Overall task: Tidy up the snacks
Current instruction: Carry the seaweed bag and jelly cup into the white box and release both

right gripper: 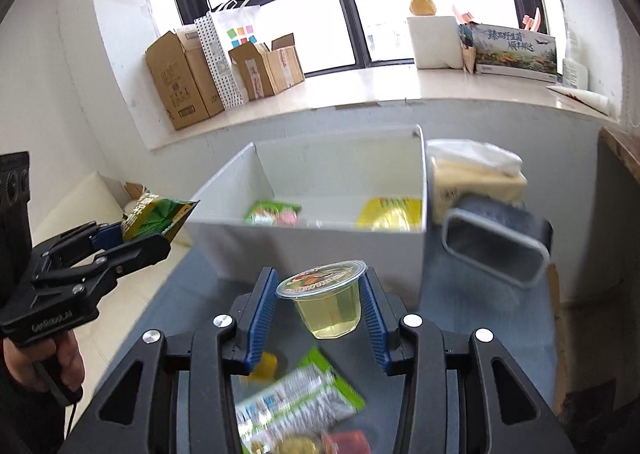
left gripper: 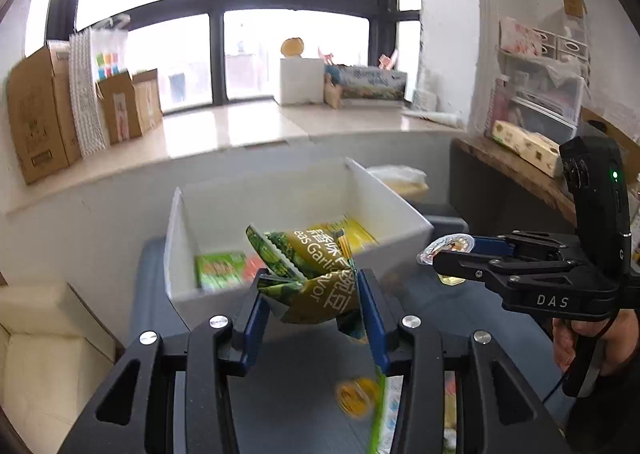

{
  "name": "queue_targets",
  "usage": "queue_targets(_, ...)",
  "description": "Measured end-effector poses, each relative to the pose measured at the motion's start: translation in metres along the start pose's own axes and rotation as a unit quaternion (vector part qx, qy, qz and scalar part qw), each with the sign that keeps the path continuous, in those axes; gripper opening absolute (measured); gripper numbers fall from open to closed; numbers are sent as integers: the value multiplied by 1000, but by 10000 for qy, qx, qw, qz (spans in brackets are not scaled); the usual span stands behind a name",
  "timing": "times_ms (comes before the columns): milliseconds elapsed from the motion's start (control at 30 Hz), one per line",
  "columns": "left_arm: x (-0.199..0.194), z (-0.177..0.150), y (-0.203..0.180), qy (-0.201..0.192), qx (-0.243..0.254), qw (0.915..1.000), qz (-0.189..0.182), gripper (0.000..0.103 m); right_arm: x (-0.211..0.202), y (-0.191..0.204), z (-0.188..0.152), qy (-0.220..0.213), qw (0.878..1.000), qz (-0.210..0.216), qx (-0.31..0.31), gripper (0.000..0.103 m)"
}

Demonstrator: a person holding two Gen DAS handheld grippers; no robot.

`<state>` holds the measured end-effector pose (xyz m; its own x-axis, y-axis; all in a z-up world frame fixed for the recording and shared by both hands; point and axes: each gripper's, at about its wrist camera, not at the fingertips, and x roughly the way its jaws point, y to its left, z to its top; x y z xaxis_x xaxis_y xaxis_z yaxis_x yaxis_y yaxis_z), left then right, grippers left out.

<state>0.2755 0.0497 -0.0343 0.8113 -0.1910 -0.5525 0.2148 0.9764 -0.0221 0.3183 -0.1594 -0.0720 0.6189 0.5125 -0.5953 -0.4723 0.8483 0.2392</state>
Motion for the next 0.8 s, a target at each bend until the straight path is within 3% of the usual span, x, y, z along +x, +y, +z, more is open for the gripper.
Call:
queue_targets(333,69,28,35,199,-154,9996,141,48,51,-8,59,65,10000,-1,42,46)
queue_targets(567,107,24,50,701,-227,9971,177,51,84,-24,70,274,9993,-111,224,47)
queue_targets(600,113,23,51,784,-229,9963,280,53,86,-26,69,275,9992,-99,255,50)
queue_targets(633,115,21,51,808,-226,9958,359,57,89,-28,68,301,9989,-208,304,70)
queue_targets(700,120,20,54,889,-292,9946,444,102,87,-31,68,198,9987,-296,354,89)
queue_targets(800,115,19,54,760,-317,9960,338,103,84,-33,67,285,9986,-282,341,97)
